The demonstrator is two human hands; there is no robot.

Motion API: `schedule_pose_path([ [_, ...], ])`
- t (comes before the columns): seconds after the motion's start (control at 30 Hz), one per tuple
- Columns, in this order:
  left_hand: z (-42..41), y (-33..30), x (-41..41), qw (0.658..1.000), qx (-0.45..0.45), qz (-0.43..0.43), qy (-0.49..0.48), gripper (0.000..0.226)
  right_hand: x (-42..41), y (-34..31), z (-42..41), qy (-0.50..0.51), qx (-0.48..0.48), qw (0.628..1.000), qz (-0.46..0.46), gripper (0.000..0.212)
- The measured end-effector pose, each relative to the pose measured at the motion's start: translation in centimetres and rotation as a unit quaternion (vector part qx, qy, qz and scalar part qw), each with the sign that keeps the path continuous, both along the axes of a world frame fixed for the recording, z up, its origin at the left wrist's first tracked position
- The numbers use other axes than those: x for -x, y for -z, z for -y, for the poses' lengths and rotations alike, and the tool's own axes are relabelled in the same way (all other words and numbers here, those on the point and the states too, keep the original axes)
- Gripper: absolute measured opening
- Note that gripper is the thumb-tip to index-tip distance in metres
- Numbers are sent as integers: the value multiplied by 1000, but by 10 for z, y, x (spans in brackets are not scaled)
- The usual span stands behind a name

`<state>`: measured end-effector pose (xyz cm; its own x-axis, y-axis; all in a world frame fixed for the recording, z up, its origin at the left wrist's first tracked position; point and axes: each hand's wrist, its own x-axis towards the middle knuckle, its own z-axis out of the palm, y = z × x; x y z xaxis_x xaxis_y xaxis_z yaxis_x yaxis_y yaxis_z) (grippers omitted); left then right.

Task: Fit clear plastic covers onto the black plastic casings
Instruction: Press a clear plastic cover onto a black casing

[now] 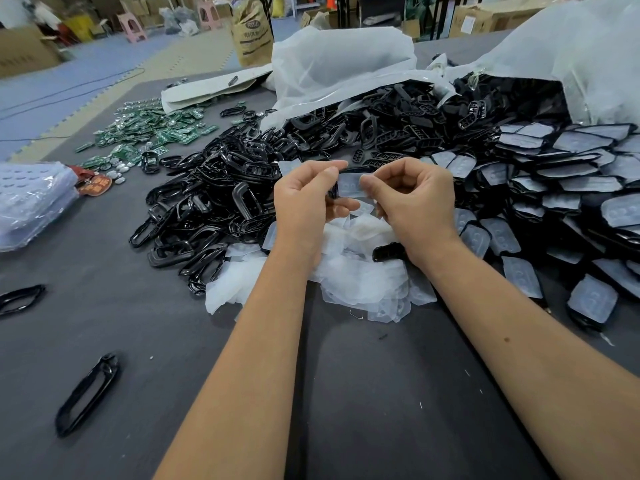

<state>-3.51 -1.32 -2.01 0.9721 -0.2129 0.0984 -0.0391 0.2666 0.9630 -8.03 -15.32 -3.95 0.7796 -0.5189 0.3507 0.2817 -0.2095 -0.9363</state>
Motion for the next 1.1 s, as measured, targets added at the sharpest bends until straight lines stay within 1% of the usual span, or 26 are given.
schedule_pose_path([
  [0.13, 1, 1, 1, 998, -42, 38, -1, 20, -2, 0, 0, 24, 18, 1000, 2, 16],
  [0.27, 2, 2, 2, 997, -61, 52, -7, 23, -2, 1, 0, 25, 21, 999, 2, 15],
  [0.83, 2, 3, 0, 996, -66, 52, -2, 20, -4, 4, 2, 44, 39, 998, -2, 17],
  [1.1, 1, 3, 1, 998, -48, 37, 20, 22, -4, 3, 3, 42, 21, 999, -10, 20],
])
